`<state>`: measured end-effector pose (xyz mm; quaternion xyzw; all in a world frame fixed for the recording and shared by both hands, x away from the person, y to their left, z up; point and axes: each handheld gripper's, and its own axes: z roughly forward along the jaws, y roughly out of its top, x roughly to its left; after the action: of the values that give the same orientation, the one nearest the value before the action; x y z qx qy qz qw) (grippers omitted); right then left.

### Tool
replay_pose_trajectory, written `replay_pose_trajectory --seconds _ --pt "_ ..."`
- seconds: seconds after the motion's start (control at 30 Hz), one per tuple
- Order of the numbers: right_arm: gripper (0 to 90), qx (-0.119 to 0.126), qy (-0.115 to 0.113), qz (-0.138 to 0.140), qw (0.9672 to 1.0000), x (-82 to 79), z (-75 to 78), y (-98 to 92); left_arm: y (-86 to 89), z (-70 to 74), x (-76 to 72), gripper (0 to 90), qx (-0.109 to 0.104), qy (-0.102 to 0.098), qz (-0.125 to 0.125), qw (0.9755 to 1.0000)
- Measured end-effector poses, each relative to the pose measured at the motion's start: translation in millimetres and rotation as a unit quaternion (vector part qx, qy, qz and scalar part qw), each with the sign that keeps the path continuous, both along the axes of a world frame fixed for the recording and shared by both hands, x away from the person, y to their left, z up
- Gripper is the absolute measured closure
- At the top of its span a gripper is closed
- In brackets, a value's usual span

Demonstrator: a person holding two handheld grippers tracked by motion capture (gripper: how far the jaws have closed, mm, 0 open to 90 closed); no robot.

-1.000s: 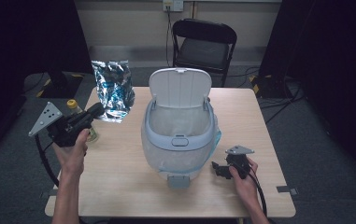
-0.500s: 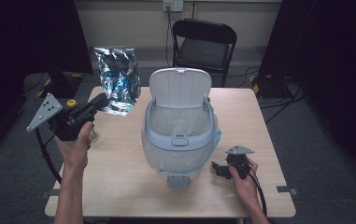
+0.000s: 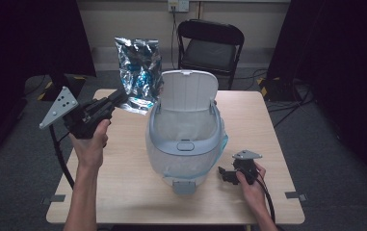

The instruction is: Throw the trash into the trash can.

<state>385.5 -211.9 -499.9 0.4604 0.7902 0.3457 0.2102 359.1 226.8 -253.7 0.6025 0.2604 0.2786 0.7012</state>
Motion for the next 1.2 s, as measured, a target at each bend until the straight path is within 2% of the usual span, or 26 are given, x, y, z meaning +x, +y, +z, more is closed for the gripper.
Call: replay_pose_trajectory --seconds 0.2,0.33,0.5,0.83,1.0,1.13,1.2 --pt "16.9 0.000 0.000 0.000 1.0000 0.0 0.0 0.0 -22.3 6.2 1.6 90.0 0.011 -0.010 -0.025 0.9996" --pt "16.9 0.000 0.000 0.000 1.0000 0.0 0.0 0.0 -34.4 7.3 4.0 90.0 0.021 -0.008 -0.041 0.9989" --pt "17.0 0.000 0.000 0.000 1.0000 0.0 0.0 0.0 -47.3 7.9 10.2 90.0 0.038 0.005 -0.062 0.9974" --pt "16.9 0.000 0.000 0.000 1.0000 0.0 0.0 0.0 -69.3 -1.8 23.7 89.8 0.050 0.029 -0.092 0.9941" --pt "16.9 0.000 0.000 0.000 1.0000 0.0 0.0 0.0 -76.1 -9.2 30.5 88.9 0.059 0.040 -0.097 0.9927" --pt "16.9 0.000 0.000 0.000 1.0000 0.0 0.0 0.0 -81.9 -15.6 36.6 86.9 0.078 0.051 -0.091 0.9915" --pt "16.9 0.000 0.000 0.000 1.0000 0.0 0.0 0.0 -82.3 -17.7 39.0 85.3 0.077 0.056 -0.089 0.9915"
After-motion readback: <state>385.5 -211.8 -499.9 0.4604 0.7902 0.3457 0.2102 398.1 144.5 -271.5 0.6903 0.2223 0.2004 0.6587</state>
